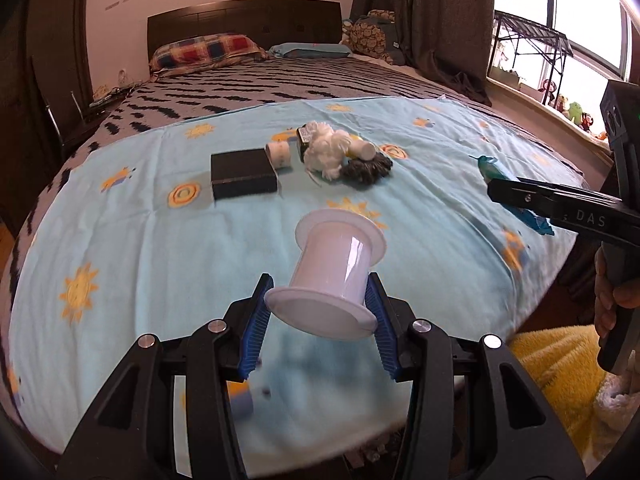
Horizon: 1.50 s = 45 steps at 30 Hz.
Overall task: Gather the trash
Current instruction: 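Carry the spool and wipes pack down past the bed edge to the bin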
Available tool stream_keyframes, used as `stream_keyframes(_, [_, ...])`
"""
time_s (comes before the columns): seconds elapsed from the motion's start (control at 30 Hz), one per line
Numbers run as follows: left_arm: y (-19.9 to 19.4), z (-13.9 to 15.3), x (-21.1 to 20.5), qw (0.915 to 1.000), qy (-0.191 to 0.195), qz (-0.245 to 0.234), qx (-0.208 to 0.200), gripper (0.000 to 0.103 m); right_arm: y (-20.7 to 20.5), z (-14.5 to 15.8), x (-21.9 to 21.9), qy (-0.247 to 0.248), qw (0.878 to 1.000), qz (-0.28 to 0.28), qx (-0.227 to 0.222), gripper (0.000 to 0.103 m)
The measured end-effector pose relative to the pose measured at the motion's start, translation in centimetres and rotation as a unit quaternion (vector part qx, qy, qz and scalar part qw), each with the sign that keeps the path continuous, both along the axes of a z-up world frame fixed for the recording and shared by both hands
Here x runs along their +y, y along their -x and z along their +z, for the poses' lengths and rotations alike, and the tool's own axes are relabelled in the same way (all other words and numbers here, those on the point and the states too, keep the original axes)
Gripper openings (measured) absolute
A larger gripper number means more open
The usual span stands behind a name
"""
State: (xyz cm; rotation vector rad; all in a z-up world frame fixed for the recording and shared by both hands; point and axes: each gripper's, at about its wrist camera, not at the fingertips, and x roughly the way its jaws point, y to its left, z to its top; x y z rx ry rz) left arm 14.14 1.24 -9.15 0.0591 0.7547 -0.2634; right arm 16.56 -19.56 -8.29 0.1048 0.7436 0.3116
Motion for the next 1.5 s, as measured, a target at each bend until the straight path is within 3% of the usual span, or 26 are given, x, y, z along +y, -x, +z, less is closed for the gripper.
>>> stream_keyframes(0.3, [6.6, -1.5, 0.2, 0.9997, 0.019, 0.016, -0.003, 0.045, 7.3, -1.4, 0.2, -0.004, 1.000, 0.010, -0.008, 0.042])
stream_keyframes(0.67, [11.0, -5.8, -0.9, 0.9979, 0.022, -0.014, 0.060, 0.045, 11.9, -6.3, 0.7, -0.015, 0.998, 0.017, 0.052, 0.042])
stream_keyframes(1.07, [10.5, -12.9, -3.2, 0.9887, 0.002, -0.040, 0.144, 0.045, 12.6, -14.0, 1.1, -0.033, 0.986, 0.014, 0.161, 0.042])
stream_keyframes(1.5, [9.2, -19.1, -4.0, 0.9753, 0.015, -0.029, 0.218, 0.045, 12.0, -20.1, 2.1, -0.007, 0.975, -0.001, 0.222, 0.042])
